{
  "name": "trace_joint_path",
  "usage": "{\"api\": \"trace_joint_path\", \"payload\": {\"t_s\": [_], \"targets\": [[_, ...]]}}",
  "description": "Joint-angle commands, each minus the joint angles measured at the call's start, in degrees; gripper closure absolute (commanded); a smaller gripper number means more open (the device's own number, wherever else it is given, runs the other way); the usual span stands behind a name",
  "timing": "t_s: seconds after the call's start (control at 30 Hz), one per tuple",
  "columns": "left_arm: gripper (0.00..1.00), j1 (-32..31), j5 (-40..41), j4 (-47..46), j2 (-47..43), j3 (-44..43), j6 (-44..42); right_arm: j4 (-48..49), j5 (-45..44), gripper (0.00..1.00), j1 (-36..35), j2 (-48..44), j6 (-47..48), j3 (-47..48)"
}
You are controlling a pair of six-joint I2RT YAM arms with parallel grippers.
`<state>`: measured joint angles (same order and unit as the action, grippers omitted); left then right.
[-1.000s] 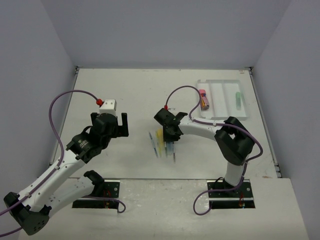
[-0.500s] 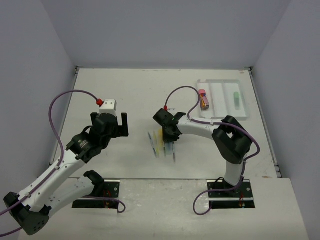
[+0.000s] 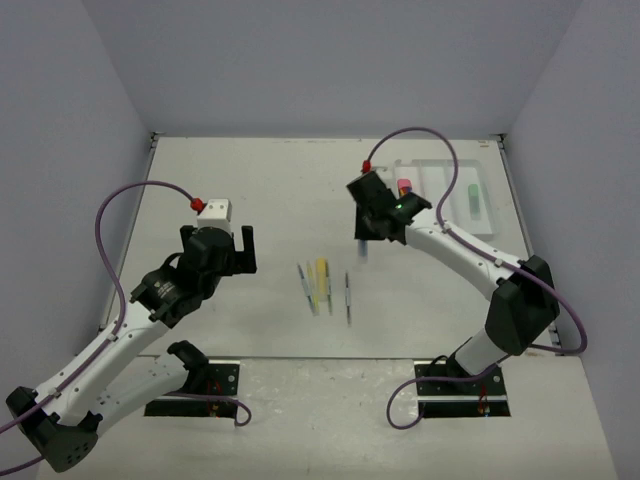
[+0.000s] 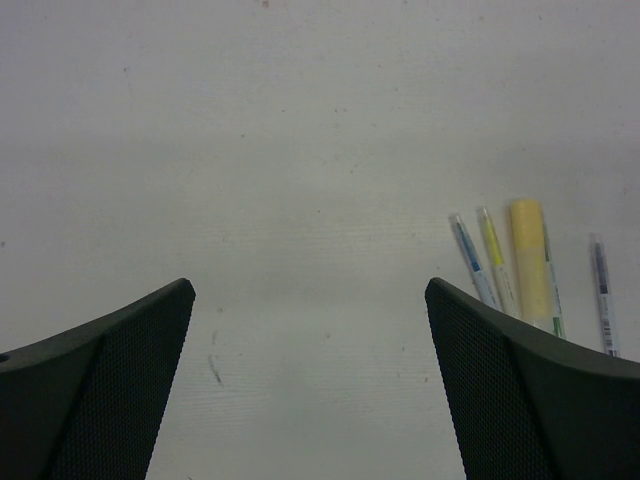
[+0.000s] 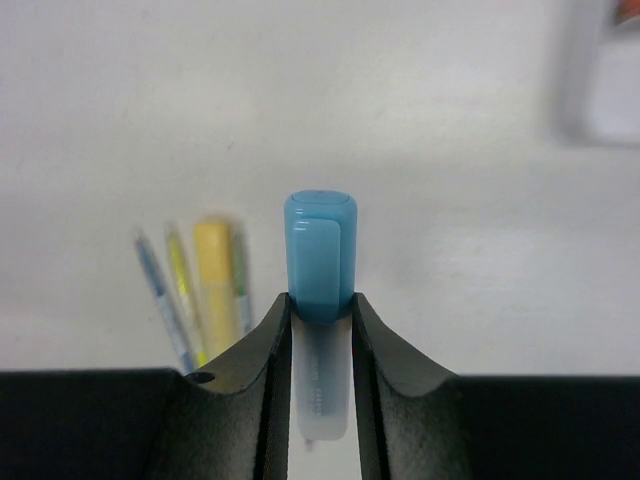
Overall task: Sort the stationery into containers
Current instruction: Pick up the pen from the center of the board, then place the pen in the storage box.
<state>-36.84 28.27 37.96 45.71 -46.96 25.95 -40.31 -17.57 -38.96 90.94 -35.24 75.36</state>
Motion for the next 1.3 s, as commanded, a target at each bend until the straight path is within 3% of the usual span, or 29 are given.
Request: {"api": "trace_joint_path", "payload": {"t_s": [0.0, 0.1, 0.27, 0.53, 0.63, 0.67, 0.73, 0.97, 1.07, 1.17, 1.27], "targets": [[0.0, -0.2, 0.0, -1.2, -1.4, -0.1, 0.2, -1.6, -11.7, 0.94, 14.5, 2.3, 16.0, 8.5], [0.0, -0.2, -1.3, -1.8, -2.0, 0.1, -0.5, 1.5, -21.8, 0.96, 22.9, 11.1, 28.3, 18.0], [0.0, -0.6, -3.6, -2.9, -2.9, 0.5, -1.6, 8.7, -25.0, 0.98, 32.1, 23.9, 42.4, 28.8], [0.0, -3.8, -2.5, -2.7, -4.6, 0.7, -1.2, 9.7, -20.6, 0.94, 38.6, 35.4, 45.7, 35.3], [0.0, -3.8, -2.5, -2.7, -4.6, 0.7, -1.1, 9.5, -19.4, 0.86, 38.7, 37.4, 46.6, 35.1], [0.0, -3.8, -2.5, -2.7, -4.4, 0.7, -1.2, 9.1, -18.5, 0.78, 38.6, 37.5, 46.2, 34.9], [0.0, -3.8, -2.6, -2.7, -4.0, 0.6, -1.2, 8.5, -16.0, 0.65, 38.6, 37.3, 45.0, 34.2], [0.0, -3.8, -2.0, -2.4, -2.7, 0.5, -0.9, 4.8, -13.7, 0.47, 38.7, 36.7, 39.3, 34.9], [0.0, -3.8, -1.5, -2.1, -1.7, 0.4, -0.8, -2.5, -10.0, 0.49, 38.0, 31.6, 30.7, 34.8], [0.0, -3.7, 0.2, -1.4, -0.5, -0.1, -0.2, -2.6, -3.2, 0.53, 33.3, 20.8, 20.5, 26.1], [0.0, -3.2, 1.4, -0.7, 0.4, -0.4, 0.4, 3.8, 4.4, 0.52, 23.6, 5.7, 10.9, 7.8]]}}
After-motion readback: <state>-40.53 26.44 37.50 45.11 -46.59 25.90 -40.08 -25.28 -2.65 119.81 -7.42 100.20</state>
